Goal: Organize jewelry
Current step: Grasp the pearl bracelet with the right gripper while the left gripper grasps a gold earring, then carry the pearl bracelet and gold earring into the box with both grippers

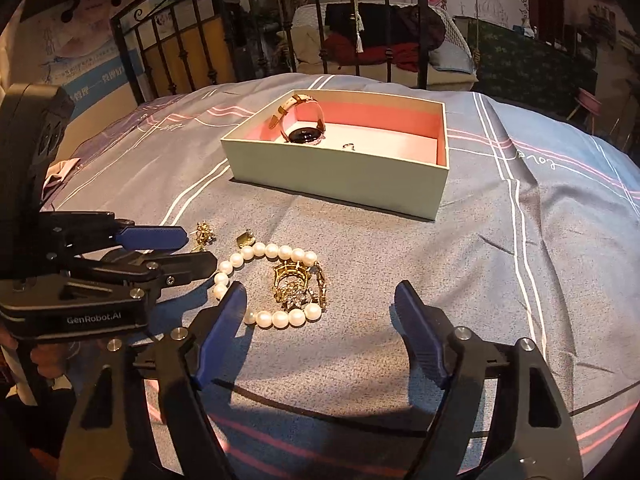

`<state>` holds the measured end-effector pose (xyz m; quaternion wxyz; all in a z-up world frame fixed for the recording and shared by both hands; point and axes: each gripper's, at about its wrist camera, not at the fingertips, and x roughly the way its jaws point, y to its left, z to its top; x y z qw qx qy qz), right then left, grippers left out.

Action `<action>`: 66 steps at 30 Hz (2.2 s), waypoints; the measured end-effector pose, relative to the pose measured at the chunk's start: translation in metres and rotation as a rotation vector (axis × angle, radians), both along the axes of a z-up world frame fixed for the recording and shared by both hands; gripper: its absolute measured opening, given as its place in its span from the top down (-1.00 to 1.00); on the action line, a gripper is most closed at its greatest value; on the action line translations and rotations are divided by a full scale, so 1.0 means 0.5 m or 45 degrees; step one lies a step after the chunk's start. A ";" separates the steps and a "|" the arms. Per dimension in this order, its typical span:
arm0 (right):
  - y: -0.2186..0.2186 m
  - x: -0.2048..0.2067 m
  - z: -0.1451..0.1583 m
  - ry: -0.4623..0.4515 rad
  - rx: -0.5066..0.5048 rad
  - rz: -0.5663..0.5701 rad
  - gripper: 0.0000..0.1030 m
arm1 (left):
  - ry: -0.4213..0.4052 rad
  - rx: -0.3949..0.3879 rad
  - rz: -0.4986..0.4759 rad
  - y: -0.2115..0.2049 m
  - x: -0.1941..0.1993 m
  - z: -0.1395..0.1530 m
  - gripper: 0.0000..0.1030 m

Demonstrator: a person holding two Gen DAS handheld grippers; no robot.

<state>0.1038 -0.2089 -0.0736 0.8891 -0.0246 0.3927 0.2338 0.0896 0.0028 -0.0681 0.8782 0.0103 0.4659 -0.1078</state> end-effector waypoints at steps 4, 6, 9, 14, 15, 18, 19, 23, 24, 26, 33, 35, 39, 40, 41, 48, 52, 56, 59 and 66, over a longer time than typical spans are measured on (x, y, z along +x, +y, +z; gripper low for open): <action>0.024 0.007 -0.015 0.023 -0.076 0.013 -0.45 | 0.001 0.007 0.005 -0.003 0.005 -0.004 0.23; 0.023 0.004 -0.014 0.026 -0.105 0.009 -0.45 | 0.003 0.021 0.015 -0.003 0.010 -0.008 0.30; 0.017 -0.005 -0.017 0.019 -0.171 0.018 -0.11 | -0.012 0.040 0.023 -0.002 0.009 -0.008 0.45; 0.037 -0.028 -0.016 -0.003 -0.240 0.107 0.72 | -0.006 0.003 0.012 -0.001 0.002 -0.006 0.82; 0.040 -0.034 -0.015 -0.014 -0.257 0.120 0.77 | -0.010 0.000 0.008 -0.002 -0.001 -0.005 0.82; 0.032 -0.047 -0.008 -0.036 -0.243 0.109 0.81 | -0.019 -0.010 -0.008 -0.003 -0.010 -0.004 0.83; 0.025 -0.051 -0.004 -0.048 -0.222 0.099 0.81 | -0.022 -0.019 -0.011 -0.002 -0.012 -0.002 0.83; -0.002 -0.058 0.016 -0.097 -0.138 0.066 0.81 | -0.029 -0.036 0.003 0.002 -0.015 0.004 0.83; -0.005 -0.058 0.022 -0.108 -0.125 0.065 0.81 | -0.031 -0.043 0.008 0.004 -0.015 0.006 0.83; -0.012 -0.059 0.034 -0.135 -0.104 0.052 0.81 | -0.036 -0.057 0.016 0.008 -0.015 0.012 0.83; -0.027 -0.051 0.074 -0.175 -0.019 0.048 0.81 | -0.090 -0.064 0.032 0.015 -0.007 0.051 0.83; -0.028 -0.049 0.087 -0.197 -0.007 0.049 0.81 | -0.102 -0.070 0.029 0.013 -0.003 0.059 0.83; -0.022 -0.041 0.114 -0.238 0.002 0.058 0.81 | -0.120 -0.067 0.014 0.006 0.006 0.074 0.83; -0.022 -0.037 0.121 -0.249 0.007 0.057 0.81 | -0.121 -0.069 0.010 0.005 0.011 0.078 0.83; -0.021 -0.034 0.127 -0.256 0.014 0.060 0.81 | -0.126 -0.070 0.011 0.004 0.016 0.083 0.83; -0.023 -0.001 0.168 -0.318 0.033 0.049 0.81 | -0.183 -0.069 -0.003 0.001 0.054 0.127 0.83; -0.025 0.022 0.188 -0.343 0.053 0.037 0.81 | -0.201 -0.068 -0.001 0.002 0.084 0.149 0.83; -0.023 0.045 0.202 -0.362 0.056 0.031 0.80 | -0.228 -0.061 0.003 -0.001 0.112 0.170 0.83; -0.019 0.066 0.209 -0.369 0.047 0.028 0.81 | -0.232 -0.063 -0.003 -0.005 0.130 0.179 0.83; -0.015 0.124 0.201 -0.345 0.036 -0.012 0.80 | -0.219 -0.062 0.006 -0.018 0.183 0.181 0.83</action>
